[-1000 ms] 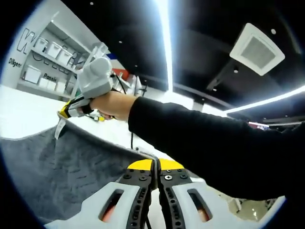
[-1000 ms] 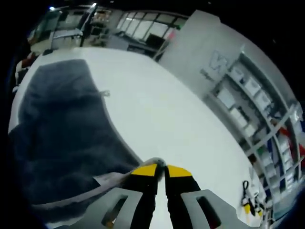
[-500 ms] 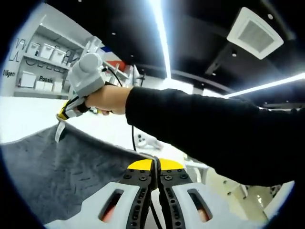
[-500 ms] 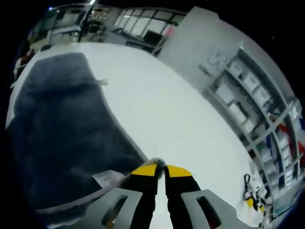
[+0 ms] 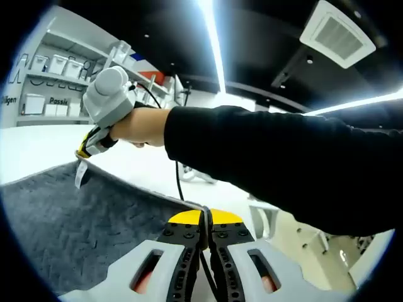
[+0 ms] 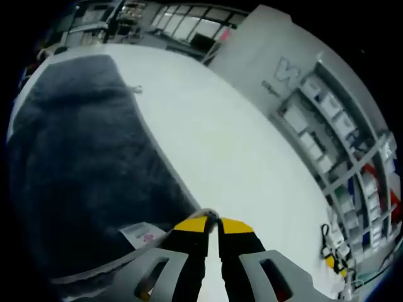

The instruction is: Open the folded towel by lifting each exposed corner and separating the folded layers until the towel lies flat within the target outline without major curled edges

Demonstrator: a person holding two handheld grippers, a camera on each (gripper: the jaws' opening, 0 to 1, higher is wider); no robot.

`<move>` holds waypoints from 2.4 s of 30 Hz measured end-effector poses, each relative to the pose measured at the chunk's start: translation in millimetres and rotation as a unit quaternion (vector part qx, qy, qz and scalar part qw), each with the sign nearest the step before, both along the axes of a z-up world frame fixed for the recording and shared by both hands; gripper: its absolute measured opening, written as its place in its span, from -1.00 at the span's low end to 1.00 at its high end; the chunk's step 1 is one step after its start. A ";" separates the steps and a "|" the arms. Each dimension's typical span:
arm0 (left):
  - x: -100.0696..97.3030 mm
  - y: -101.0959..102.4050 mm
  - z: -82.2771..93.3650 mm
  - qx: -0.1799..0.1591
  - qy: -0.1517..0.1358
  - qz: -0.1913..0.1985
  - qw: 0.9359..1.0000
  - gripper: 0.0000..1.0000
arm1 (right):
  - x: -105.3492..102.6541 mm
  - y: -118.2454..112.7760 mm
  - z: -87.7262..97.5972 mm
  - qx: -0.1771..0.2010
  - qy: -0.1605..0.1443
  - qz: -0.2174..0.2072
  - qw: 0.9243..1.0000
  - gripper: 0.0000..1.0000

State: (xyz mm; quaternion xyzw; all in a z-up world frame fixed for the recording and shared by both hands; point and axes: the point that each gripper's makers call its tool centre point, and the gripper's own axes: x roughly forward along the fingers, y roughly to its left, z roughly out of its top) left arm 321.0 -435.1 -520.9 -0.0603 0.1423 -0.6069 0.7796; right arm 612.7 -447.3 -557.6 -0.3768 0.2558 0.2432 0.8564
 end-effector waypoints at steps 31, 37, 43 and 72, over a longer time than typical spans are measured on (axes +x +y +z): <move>13.1 -21.2 -28.2 0.017 0.052 0.013 0.998 -0.97 | 4.5 -17.6 -33.4 0.002 -0.010 -0.011 1.000 -0.96; 8.7 -24.4 -29.1 0.018 0.055 0.009 0.998 -0.84 | 2.9 -19.9 -34.8 0.014 -0.008 -0.021 1.000 -0.91; 5.8 -24.2 -33.9 0.023 0.073 0.011 0.997 -0.62 | 1.2 -36.9 -22.1 0.033 -0.024 -0.051 0.998 -0.35; -31.7 -22.5 4.4 -0.010 0.089 -0.018 0.996 0.80 | -47.1 -68.3 46.5 -0.037 0.010 -0.067 0.997 0.37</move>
